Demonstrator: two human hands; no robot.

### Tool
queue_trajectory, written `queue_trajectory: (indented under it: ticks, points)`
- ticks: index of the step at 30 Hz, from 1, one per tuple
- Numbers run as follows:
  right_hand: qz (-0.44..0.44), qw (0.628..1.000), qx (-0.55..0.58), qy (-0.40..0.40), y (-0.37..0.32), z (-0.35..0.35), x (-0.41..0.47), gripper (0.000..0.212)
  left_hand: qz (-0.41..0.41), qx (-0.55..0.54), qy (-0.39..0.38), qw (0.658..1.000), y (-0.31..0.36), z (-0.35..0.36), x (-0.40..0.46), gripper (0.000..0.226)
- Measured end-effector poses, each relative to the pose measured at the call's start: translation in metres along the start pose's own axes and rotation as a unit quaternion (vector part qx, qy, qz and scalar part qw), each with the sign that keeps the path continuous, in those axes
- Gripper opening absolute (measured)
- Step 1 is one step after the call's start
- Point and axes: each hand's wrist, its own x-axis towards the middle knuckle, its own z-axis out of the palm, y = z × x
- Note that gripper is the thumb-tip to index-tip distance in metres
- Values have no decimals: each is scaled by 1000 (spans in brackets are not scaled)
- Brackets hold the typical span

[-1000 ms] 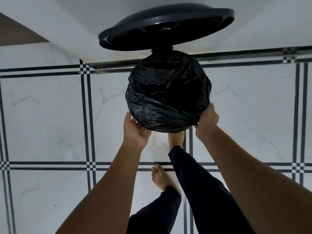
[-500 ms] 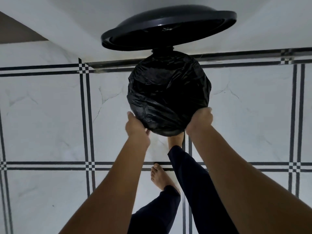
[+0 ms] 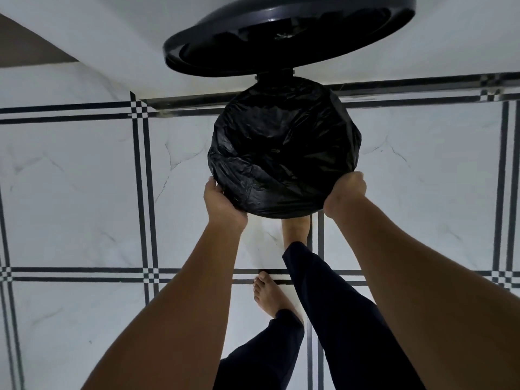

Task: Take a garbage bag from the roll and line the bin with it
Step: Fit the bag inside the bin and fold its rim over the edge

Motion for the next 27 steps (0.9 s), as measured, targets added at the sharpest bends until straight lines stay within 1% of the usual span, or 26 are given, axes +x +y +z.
queue_trajectory:
  ticks: [1,2,3,4,5,6,7,8,9,10,11,13,15,17,19,21,22,23,24,25,26,27]
  points:
    - [12,1000,-22,11,0,-1,5,53,0,5,-1,1000,4,-2,3,46]
    - [-3,999,-29,46,-1,0,5,55,-1,24,0,1000,8,-3,3,43]
    - [-41,989,-124,62,-1,-2,2,60,2,62,12,998,9,-5,3,39]
    - [-82,966,-228,85,-4,-7,-7,62,10,116,47,992,10,-8,2,34]
    - [-120,949,-274,95,-7,-12,-5,56,25,170,96,980,9,-10,0,31]
    - [-129,974,-147,116,-6,-15,-3,47,58,209,152,964,8,-13,-1,33]
    - [-144,983,-18,110,-6,-17,1,38,94,213,195,953,9,-13,-4,38]
    - [-133,982,31,129,-6,-13,-1,31,130,204,218,945,10,-10,-6,40]
    - [-145,979,5,142,-8,-9,-6,26,166,192,226,941,11,-6,-9,37]
    - [-166,978,-3,128,-10,-1,-12,26,192,187,214,940,12,1,-11,31]
    - [-203,971,-59,112,-10,5,-17,29,204,194,184,942,12,10,-14,28]
    - [-267,949,-138,94,-8,15,-19,37,207,215,127,946,12,30,-18,31]
    - [-282,936,-186,102,-12,21,-16,42,203,231,115,945,12,41,-8,31]
    - [-269,929,-231,110,-17,23,-4,46,205,260,124,936,16,43,4,27]
    - [-254,930,-249,92,-24,21,6,47,211,286,124,927,21,39,13,24]
    - [-236,930,-274,65,-29,20,12,46,200,308,125,922,24,33,18,20]
    - [-232,929,-279,68,-31,19,12,45,190,318,128,920,27,29,19,16]
    - [-227,927,-285,94,-34,20,12,43,192,330,138,914,31,27,21,12]
    - [-225,918,-298,136,-36,21,11,38,219,351,154,897,36,23,23,11]
    - [-241,899,-315,184,-39,23,9,35,265,376,169,872,41,24,22,15]
    - [-294,873,-324,214,-41,25,6,37,315,392,174,847,46,28,21,23]
    - [-379,845,-318,202,-42,27,0,41,364,395,161,828,49,34,20,30]
